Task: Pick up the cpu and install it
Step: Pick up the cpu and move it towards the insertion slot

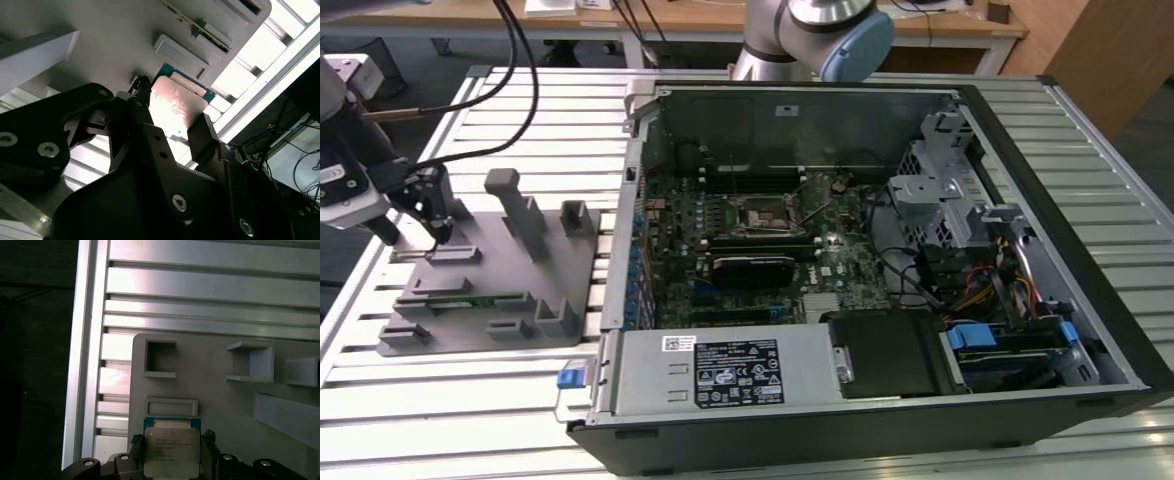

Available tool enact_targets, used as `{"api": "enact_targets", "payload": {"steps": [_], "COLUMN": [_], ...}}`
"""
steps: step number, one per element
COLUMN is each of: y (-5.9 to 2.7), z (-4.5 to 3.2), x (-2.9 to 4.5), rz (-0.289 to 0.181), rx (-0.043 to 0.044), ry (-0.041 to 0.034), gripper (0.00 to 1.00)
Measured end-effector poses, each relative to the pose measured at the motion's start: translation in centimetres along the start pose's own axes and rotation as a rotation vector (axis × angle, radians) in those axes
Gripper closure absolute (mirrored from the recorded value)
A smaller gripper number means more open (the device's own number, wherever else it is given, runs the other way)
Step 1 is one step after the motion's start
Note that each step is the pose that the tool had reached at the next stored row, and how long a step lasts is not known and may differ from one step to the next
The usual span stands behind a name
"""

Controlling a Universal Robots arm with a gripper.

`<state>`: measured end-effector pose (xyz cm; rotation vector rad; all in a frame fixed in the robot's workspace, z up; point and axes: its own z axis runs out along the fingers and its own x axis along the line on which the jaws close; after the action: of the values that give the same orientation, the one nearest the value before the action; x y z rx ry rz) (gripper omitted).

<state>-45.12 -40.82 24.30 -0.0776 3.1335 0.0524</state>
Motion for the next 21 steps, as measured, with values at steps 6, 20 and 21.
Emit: {"api": "enact_targets", "payload": {"steps": [6,20,21], "y": [0.05,0.15,0.15], "z": [-1.11,-2.94,-3.01], "x": [-0.01,-0.02,-0.02], "rz": [0.000,0.000,0.000], "rx": [0.0000,0.0000,0.0001], "ry": [0.0000,-0.0002,-0.0002], "gripper": [0.46,0.46,0.46]}}
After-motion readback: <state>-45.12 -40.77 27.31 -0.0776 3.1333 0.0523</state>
